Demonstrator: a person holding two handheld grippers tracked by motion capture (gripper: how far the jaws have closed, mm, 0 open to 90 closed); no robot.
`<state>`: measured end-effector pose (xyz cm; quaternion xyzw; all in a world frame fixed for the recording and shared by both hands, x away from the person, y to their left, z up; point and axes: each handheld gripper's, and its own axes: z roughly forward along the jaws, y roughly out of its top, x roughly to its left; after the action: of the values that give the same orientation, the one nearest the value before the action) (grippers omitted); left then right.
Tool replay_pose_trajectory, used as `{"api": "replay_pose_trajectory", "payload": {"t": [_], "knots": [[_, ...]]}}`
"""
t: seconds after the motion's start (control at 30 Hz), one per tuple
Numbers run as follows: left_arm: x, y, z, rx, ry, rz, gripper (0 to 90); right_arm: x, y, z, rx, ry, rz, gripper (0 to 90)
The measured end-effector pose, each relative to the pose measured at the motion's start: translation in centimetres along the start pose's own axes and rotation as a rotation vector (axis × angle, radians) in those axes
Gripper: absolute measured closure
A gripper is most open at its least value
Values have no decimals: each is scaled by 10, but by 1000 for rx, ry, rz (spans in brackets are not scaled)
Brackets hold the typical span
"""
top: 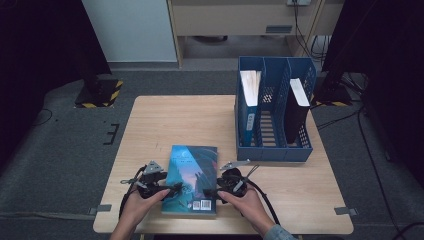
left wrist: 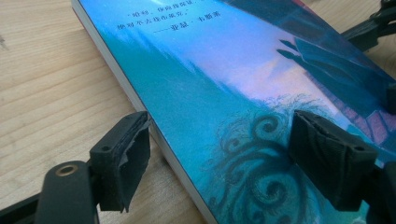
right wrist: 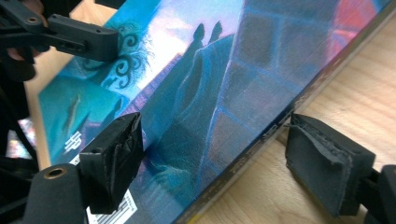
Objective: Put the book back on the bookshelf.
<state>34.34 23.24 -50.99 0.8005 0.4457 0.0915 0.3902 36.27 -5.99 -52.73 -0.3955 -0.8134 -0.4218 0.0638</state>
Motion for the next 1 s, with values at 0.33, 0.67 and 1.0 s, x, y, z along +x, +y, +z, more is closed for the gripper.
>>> {"api": "replay_pose_trajectory", "payload": {"t": [0.33,0.67,1.0], "knots": [[2,1,3,-1,-11,-12,175,-2,-2,0,-11,24,-5,156],[7,3,8,11,-40,-28,125,-6,-1,2,-22,74,-2,116],[8,6,6,34,-34,-18,138,-6,4,-3,-28,14,35,293]]}}
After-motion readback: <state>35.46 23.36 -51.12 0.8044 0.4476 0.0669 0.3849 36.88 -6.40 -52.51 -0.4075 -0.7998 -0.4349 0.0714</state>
